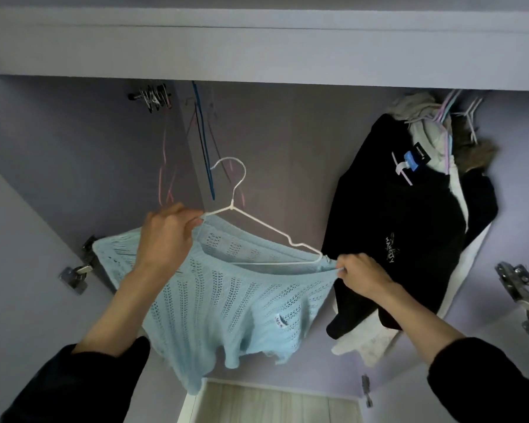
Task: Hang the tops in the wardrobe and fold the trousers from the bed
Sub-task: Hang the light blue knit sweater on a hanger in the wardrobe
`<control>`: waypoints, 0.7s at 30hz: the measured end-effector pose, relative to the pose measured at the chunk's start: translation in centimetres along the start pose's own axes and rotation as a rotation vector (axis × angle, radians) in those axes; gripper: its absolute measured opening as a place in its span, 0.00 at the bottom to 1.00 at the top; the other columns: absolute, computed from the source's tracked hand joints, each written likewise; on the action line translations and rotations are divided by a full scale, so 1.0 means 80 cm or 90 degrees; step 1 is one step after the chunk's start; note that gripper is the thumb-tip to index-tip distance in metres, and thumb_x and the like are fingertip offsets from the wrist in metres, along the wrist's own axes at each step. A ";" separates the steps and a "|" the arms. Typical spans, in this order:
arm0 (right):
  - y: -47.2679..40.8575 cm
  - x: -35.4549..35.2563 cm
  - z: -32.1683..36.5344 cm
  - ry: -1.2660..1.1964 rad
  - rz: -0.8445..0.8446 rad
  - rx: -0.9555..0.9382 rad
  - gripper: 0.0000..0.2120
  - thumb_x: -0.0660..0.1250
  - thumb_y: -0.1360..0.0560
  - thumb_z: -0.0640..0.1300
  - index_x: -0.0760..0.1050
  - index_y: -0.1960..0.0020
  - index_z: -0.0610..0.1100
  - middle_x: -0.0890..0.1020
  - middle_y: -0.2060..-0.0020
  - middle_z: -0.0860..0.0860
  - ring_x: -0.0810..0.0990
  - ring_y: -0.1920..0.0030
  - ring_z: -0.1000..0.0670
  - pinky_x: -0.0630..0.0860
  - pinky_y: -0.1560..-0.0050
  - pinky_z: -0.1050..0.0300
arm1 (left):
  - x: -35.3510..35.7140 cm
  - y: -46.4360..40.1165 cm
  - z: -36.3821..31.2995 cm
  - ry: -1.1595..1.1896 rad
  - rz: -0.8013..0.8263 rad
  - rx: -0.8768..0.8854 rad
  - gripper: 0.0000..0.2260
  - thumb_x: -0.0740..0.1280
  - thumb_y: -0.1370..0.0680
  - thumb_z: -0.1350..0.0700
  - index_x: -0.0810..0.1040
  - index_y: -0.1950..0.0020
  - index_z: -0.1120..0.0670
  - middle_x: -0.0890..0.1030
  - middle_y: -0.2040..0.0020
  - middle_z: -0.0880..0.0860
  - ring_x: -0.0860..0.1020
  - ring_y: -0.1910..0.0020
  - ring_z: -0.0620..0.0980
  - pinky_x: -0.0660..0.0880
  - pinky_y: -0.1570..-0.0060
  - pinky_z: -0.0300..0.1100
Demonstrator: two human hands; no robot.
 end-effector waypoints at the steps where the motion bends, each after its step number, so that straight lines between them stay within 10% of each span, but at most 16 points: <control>1: -0.001 -0.009 0.000 -0.041 -0.014 -0.007 0.07 0.59 0.22 0.41 0.75 0.49 0.40 0.79 0.52 0.43 0.78 0.51 0.43 0.71 0.58 0.56 | 0.003 0.001 0.000 -0.009 0.006 0.008 0.07 0.68 0.26 0.68 0.83 0.51 0.63 0.82 0.59 0.61 0.80 0.62 0.60 0.77 0.54 0.56; 17: 0.034 -0.144 0.106 -0.305 -0.295 -0.261 0.08 0.70 0.31 0.43 0.73 0.64 0.52 0.75 0.71 0.60 0.74 0.69 0.60 0.72 0.63 0.62 | 0.031 0.000 -0.029 0.019 0.007 0.003 0.06 0.67 0.25 0.66 0.83 0.51 0.62 0.82 0.59 0.60 0.79 0.64 0.60 0.74 0.55 0.47; 21: 0.034 -0.124 0.109 -0.322 -0.151 -0.260 0.04 0.69 0.27 0.48 0.81 0.58 0.49 0.82 0.65 0.58 0.80 0.61 0.56 0.77 0.53 0.56 | 0.014 0.001 -0.020 0.179 -0.074 -0.088 0.08 0.67 0.24 0.64 0.82 0.47 0.62 0.82 0.55 0.56 0.77 0.60 0.48 0.66 0.56 0.19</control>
Point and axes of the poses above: each hand's wrist, its own y-axis away from the middle knuckle, its own x-axis out of the palm, z = x × y, the point moved 7 cm from there along -y, towards the middle knuckle
